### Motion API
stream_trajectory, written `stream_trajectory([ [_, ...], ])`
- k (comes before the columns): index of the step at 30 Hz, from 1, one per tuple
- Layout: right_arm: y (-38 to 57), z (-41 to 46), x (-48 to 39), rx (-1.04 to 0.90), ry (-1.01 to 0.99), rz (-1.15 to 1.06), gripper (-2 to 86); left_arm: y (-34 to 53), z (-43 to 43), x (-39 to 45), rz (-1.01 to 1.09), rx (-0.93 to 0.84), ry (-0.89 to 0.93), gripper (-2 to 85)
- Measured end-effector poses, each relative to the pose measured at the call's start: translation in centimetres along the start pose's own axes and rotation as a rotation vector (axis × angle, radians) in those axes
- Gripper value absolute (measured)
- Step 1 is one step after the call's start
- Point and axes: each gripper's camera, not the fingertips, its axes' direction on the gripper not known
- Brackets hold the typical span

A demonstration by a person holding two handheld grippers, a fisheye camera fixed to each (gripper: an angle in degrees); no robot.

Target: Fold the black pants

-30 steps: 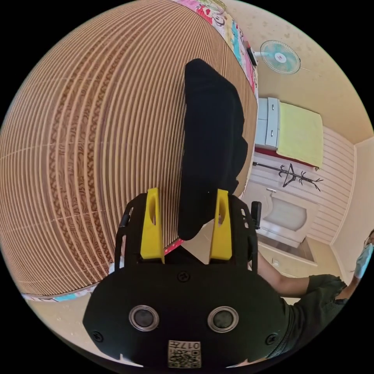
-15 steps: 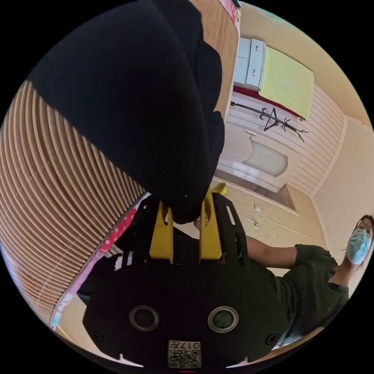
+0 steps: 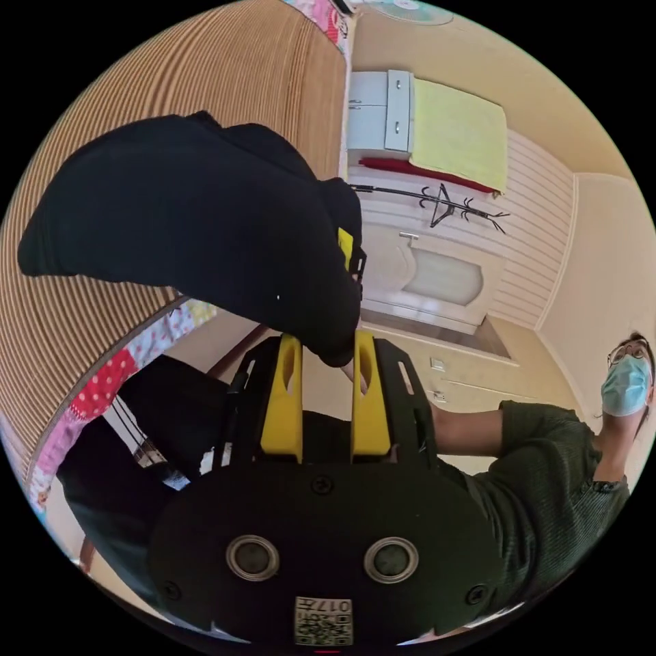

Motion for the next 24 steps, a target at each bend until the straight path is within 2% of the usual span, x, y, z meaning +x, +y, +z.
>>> stream_trajectory([
  [4, -6.2, -6.7, -5.7, 0.069, 0.113, -0.192, 6.0, -0.9, 0.8, 4.1, 0.079, -0.012, -0.076, 8.8],
  [9, -11.3, -16.6, -5.0, 0.177, 0.289, -0.133, 7.6, 1.7, 1.2, 3.6, -0.003, -0.074, -0.233, 9.2],
  [12, -9.0, -24.3, -0.2, 0.384, 0.381, 0.145, 10.3, 4.7, 0.7, 1.8, -0.109, -0.077, -0.289, 9.3],
  [14, -2.3, -28.3, 5.3, 0.554, 0.371, 0.554, 11.1, 6.7, 0.1, 1.3, -0.174, -0.067, -0.344, 9.3],
  [16, 3.5, -28.8, 8.4, 0.589, 0.366, 0.786, 8.7, 8.9, -0.7, 1.2, -0.24, -0.039, -0.376, 9.1],
  [17, 6.9, -28.3, 9.7, 0.587, 0.358, 0.825, 5.2, 10.4, -1.3, 1.3, -0.278, -0.007, -0.382, 9.1],
  [21, 15.6, -24.5, 13.1, 0.507, 0.372, 0.933, 1.9, 15.2, -3.2, 2.6, -0.382, 0.129, -0.364, 8.5],
  [24, 20.0, -19.1, 15.6, 0.362, 0.376, 1.02, 0.9, 18.4, -4.7, 4.1, -0.43, 0.257, -0.336, 6.8],
])
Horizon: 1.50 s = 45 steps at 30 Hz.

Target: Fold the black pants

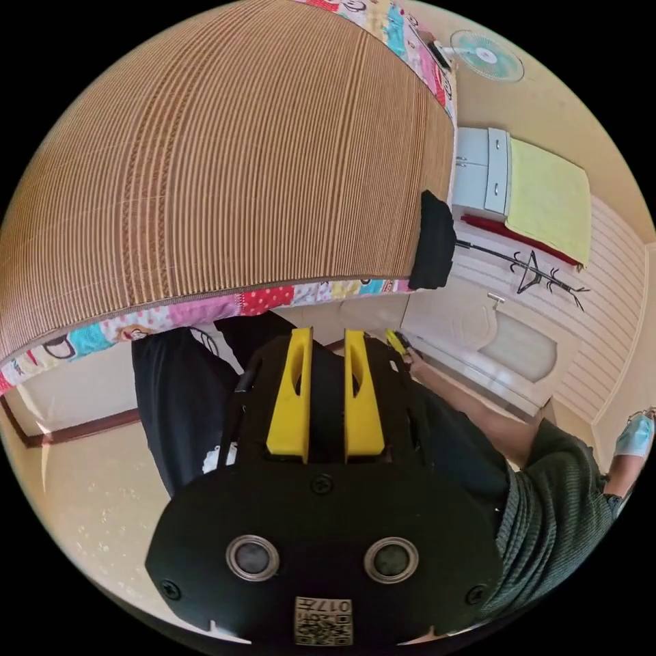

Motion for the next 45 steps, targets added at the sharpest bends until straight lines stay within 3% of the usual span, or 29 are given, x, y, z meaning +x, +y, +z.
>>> stream_trajectory([
  [3, 1.9, 6.1, 0.2, -0.154, 0.113, -0.016, 0.5, 2.9, -2.3, -1.0, -0.074, 0.118, 0.08, 5.1],
  [6, 2.7, 12.3, -4.9, -0.314, 0.206, -0.199, 0.4, 6.0, -4.7, -2.3, -0.136, 0.247, 0.154, 4.0],
  [10, 7.2, 19.8, -19.0, -0.423, 0.548, -0.712, 0.3, 9.6, -7.3, -4.0, -0.191, 0.37, 0.186, 1.1],
  [12, 12.1, 22.2, -25.2, -0.393, 0.706, -0.994, 0.3, 11.7, -9.0, -4.9, -0.203, 0.412, 0.182, 0.0],
  [14, 22.1, 23.7, -30.6, -0.237, 0.807, -1.36, 0.3, 13.3, -10.5, -5.4, -0.198, 0.427, 0.173, -0.5],
  [16, 30.2, 23.6, -31.8, -0.102, 0.761, -1.593, 0.4, 15.0, -12.4, -5.9, -0.178, 0.459, 0.162, -0.8],
  [20, 43.4, 22.7, -30.1, 0.069, 0.376, -1.956, 0.5, 20.3, -17.5, -7.9, -0.161, 0.603, 0.089, -0.9],
  [22, 45.7, 23.6, -29.4, -0.011, 0.239, -2.043, 0.5, 22.8, -19.5, -9.3, -0.173, 0.679, 0.054, -0.9],
  [26, 47.0, 27.9, -29.0, -0.576, -0.035, -1.965, 0.4, 28.5, -23.6, -13.0, -0.247, 0.832, -0.033, -0.7],
  [28, 47.6, 29.0, -27.9, -0.654, -0.175, -1.928, 0.4, 30.7, -25.4, -14.7, -0.273, 0.894, -0.021, -0.3],
  [33, 49.6, 31.4, -24.1, -0.669, -0.446, -1.849, 0.4, 36.8, -31.9, -18.8, -0.308, 1.085, -0.028, 5.1],
  [40, 56.0, 34.9, -19.1, -0.583, -0.241, -2.007, 0.4, 39.7, -40.7, -20.8, -0.189, 1.171, -0.073, 10.3],
  [45, 58.5, 35.1, -15.6, -0.416, -0.18, -2.081, 0.4, 40.9, -46.5, -21.2, -0.205, 1.192, -0.241, 11.2],
])
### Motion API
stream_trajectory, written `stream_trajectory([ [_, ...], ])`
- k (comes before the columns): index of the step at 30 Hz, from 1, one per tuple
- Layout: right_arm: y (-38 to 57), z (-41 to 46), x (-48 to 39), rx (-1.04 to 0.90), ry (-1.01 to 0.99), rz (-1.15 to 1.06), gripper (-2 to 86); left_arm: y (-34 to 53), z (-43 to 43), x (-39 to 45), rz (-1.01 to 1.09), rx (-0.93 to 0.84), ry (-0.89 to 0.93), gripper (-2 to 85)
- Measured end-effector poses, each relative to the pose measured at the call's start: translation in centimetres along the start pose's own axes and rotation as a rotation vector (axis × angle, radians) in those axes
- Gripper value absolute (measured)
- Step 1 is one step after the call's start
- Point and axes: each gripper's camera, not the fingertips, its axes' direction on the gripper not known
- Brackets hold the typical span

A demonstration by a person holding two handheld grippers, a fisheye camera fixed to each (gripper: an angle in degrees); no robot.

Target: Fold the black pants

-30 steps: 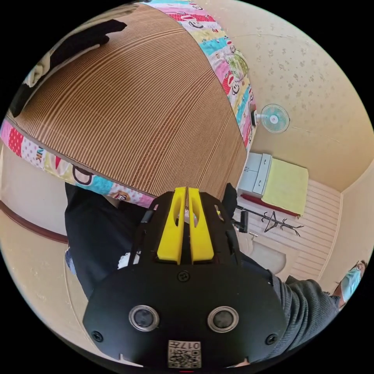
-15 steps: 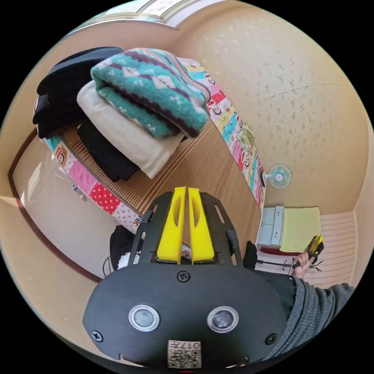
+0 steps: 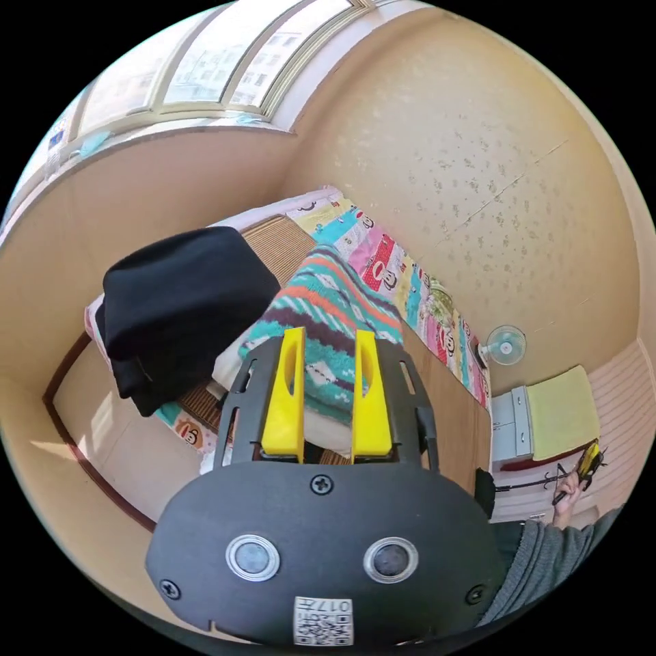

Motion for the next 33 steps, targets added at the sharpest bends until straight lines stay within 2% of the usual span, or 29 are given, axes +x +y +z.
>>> stream_trajectory([
  [2, 1.4, 0.3, -0.8, 0.016, 0.047, 0.027, 0.3, -0.2, -1.3, -2.5, -0.096, 0.054, -0.04, 11.4],
  [5, 3.6, 0.3, -1.4, 0.06, 0.078, 0.089, 0.3, 1.5, -3.7, -8.4, -0.363, 0.136, -0.123, 12.6],
  [7, 4.9, 0.1, -1.5, 0.097, 0.084, 0.126, 0.3, 3.3, -4.1, -12.5, -0.549, 0.128, -0.078, 15.2],
  [9, 6.0, 0.2, -1.5, 0.13, 0.089, 0.16, 0.4, 6.1, -3.6, -17.2, -0.735, 0.129, 0.086, 17.5],
  [14, 8.1, 1.6, -0.4, 0.198, 0.045, 0.24, 0.4, 10.0, -4.4, -21.7, -0.853, 0.274, 0.246, 14.1],
  [17, 8.7, 2.8, 0.4, 0.242, -0.01, 0.264, 0.4, 12.0, -3.8, -24.0, -0.954, 0.237, 0.257, 11.6],
  [20, 9.2, 3.9, 1.0, 0.271, -0.065, 0.273, 0.4, 14.4, -4.3, -25.3, -1.017, 0.301, 0.348, 8.3],
  [25, 10.2, 4.9, 1.3, 0.282, -0.075, 0.273, 0.4, 15.3, -5.7, -25.7, -0.876, 0.37, 0.633, 2.9],
  [27, 10.7, 5.1, 1.4, 0.285, -0.077, 0.27, 0.4, 13.7, -7.6, -23.0, -0.686, 0.365, 0.724, 0.7],
  [31, 11.6, 5.4, 1.5, 0.288, -0.085, 0.269, 0.3, 10.2, -11.3, -14.3, -0.321, 0.32, 0.731, -0.4],
  [33, 12.1, 5.3, 1.4, 0.299, -0.084, 0.256, 0.3, 8.7, -13.7, -7.0, -0.124, 0.288, 0.7, -0.6],
])
